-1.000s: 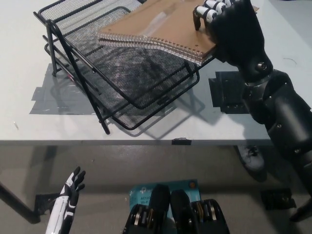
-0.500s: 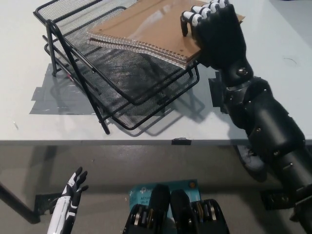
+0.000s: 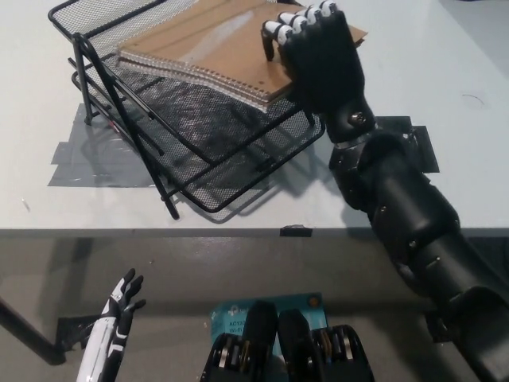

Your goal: A person hands a notebook to the robot and the robot grabs it with its right hand and places it in the file tray kept in the centre of the desk infront of it.

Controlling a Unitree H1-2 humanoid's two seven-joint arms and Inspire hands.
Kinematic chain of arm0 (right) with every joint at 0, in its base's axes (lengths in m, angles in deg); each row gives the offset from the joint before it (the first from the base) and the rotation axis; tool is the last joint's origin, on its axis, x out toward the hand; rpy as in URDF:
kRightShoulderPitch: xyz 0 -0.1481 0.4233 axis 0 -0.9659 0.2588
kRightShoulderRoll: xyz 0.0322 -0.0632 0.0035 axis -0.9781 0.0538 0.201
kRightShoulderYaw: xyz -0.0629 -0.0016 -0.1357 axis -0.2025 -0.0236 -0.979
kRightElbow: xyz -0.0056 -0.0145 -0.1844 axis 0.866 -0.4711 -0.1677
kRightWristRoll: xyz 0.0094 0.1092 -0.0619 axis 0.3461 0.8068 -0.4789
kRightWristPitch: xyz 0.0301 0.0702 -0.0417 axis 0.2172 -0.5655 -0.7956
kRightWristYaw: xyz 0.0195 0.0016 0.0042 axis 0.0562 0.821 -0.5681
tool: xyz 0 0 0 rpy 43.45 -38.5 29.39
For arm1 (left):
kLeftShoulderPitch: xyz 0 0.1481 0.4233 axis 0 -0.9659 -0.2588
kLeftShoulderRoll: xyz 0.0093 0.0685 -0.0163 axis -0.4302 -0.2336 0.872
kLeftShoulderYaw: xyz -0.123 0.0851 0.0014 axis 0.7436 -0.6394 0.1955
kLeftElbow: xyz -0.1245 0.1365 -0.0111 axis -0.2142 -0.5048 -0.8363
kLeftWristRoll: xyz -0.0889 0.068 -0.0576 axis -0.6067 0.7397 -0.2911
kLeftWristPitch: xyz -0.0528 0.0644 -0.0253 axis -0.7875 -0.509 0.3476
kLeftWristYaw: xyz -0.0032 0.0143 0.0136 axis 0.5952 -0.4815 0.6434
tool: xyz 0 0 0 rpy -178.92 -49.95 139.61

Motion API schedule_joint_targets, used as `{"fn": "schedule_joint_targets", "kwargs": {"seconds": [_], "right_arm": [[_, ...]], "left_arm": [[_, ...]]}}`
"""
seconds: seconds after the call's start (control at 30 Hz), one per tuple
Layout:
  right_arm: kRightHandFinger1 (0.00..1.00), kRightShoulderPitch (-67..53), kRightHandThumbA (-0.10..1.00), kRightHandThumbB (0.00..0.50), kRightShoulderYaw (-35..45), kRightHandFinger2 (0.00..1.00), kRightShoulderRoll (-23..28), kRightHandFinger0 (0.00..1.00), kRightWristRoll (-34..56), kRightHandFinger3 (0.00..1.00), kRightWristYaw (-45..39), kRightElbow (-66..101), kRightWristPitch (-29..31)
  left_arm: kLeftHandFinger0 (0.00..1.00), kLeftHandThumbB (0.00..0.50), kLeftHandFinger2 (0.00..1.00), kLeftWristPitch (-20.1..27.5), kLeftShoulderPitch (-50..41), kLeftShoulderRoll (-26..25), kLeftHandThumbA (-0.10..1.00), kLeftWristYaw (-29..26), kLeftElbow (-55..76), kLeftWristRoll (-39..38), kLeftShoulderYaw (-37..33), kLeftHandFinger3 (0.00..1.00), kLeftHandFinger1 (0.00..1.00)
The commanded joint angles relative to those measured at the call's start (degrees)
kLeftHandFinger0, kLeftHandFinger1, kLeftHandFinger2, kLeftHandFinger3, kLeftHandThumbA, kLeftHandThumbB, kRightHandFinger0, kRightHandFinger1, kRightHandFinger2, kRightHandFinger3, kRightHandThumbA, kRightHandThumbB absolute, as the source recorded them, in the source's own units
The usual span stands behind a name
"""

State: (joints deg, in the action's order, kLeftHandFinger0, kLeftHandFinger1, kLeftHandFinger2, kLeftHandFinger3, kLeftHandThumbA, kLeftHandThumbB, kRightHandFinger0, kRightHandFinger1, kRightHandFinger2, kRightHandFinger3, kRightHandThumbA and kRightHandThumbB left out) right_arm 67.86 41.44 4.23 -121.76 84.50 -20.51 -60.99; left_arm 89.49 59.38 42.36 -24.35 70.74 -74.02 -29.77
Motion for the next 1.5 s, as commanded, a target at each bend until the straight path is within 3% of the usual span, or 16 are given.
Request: {"fn": "schedule_joint_targets", "kwargs": {"seconds": [0.0,0.07,0.13,0.2,0.27,0.3,0.33,0.37,0.47,0.53,0.63,0.7,0.77,1.0,1.23,1.47], "right_arm": [[0.0,5.2,0.36,0.0,-0.2,0.09,-1.5,0.0,1.7,0.07,1.7,3.5,-2.8],[0.0,4.4,0.34,0.0,-0.3,0.13,-2.0,0.0,1.1,0.16,-1.3,6.1,-5.3],[0.03,2.2,0.45,0.0,0.3,0.28,-3.1,0.0,1.5,0.27,-15.4,13.4,-11.5],[0.18,0.4,0.53,0.116,0.5,0.44,-3.6,0.07,4.9,0.4,-28.6,20.6,-14.1],[0.18,-0.1,0.53,0.116,0.6,0.44,-3.7,0.07,5.8,0.4,-32.4,22.7,-14.8],[0.66,-0.4,0.64,0.291,0.1,0.87,-3.2,0.5,10.3,0.87,-43.1,27.5,-16.7],[0.97,-0.4,0.74,0.308,-0.7,1.0,-2.4,0.88,13.1,1.0,-50.3,30.8,-17.8],[1.0,-0.3,0.8,0.312,-1.4,1.0,-1.4,1.0,15.8,1.0,-57.2,34.1,-19.2],[1.0,0.5,0.71,0.352,-2.9,1.0,1.6,1.0,19.5,1.0,-71.9,42.0,-24.1],[1.0,0.8,0.7,0.362,-2.9,1.0,2.0,1.0,20.1,1.0,-73.5,42.9,-24.4],[1.0,3.6,0.73,0.471,-4.5,1.0,8.2,1.0,26.5,1.0,-85.7,51.0,-29.7],[1.0,5.6,0.73,0.496,-5.4,1.0,12.0,1.0,31.4,1.0,-91.5,54.2,-32.6],[1.0,9.5,0.73,0.5,-6.6,1.0,17.7,1.0,37.7,1.0,-101.0,58.3,-37.8],[1.0,19.8,0.62,0.5,-3.8,1.0,28.1,1.0,49.5,1.0,-120.9,61.5,-38.5],[1.0,30.2,0.58,0.5,-3.8,1.0,38.1,1.0,64.1,1.0,-122.9,60.8,-38.5],[1.0,36.7,0.64,0.5,-6.8,1.0,42.0,1.0,75.4,1.0,-121.9,58.2,-38.5]], "left_arm": [[0.92,0.343,1.0,1.1,-0.1,-0.7,1.0,-1.0,2.2,1.8,-0.2,1.0,1.0],[0.92,0.339,1.0,1.1,-0.1,-0.8,1.0,-0.8,2.4,1.8,-0.3,1.0,1.0],[0.94,0.356,1.0,0.7,0.2,-0.8,1.0,-0.5,2.2,1.5,-0.4,1.0,1.0],[0.94,0.351,1.0,0.4,0.2,-0.9,1.0,-0.4,2.5,1.5,-0.4,1.0,1.0],[0.94,0.351,1.0,0.3,0.1,-0.9,1.0,-0.3,2.6,1.5,-0.4,1.0,1.0],[0.94,0.354,1.0,0.5,0.3,-0.9,1.0,-0.4,2.4,1.5,-0.4,1.0,1.0],[0.95,0.36,1.0,0.4,0.4,-1.0,1.0,-0.5,2.3,1.7,-0.3,1.0,1.0],[0.96,0.365,1.0,0.3,0.4,-1.0,1.0,-0.6,2.3,1.8,-0.3,1.0,1.0],[0.97,0.372,1.0,0.2,0.2,-0.7,1.0,-0.7,2.3,1.8,-0.3,1.0,1.0],[0.97,0.372,1.0,0.0,0.4,-0.8,1.0,-0.7,2.3,1.8,-0.3,1.0,1.0],[0.95,0.373,1.0,-1.2,0.6,-1.1,1.0,-0.1,3.3,0.7,0.0,1.0,1.0],[0.95,0.374,1.0,-1.4,0.6,-1.1,1.0,-0.1,3.4,1.0,0.0,1.0,1.0],[0.94,0.361,1.0,-1.0,0.8,-0.9,1.0,-0.3,2.9,1.3,-0.2,1.0,1.0],[0.94,0.355,1.0,-2.0,1.9,-1.4,1.0,-0.1,2.7,0.6,0.2,1.0,1.0],[0.91,0.341,1.0,-1.9,1.3,-1.3,1.0,-0.3,2.4,0.4,0.4,1.0,1.0],[0.89,0.343,1.0,-2.4,0.7,-1.2,1.0,-0.4,3.1,0.6,0.4,1.0,1.0]]}}
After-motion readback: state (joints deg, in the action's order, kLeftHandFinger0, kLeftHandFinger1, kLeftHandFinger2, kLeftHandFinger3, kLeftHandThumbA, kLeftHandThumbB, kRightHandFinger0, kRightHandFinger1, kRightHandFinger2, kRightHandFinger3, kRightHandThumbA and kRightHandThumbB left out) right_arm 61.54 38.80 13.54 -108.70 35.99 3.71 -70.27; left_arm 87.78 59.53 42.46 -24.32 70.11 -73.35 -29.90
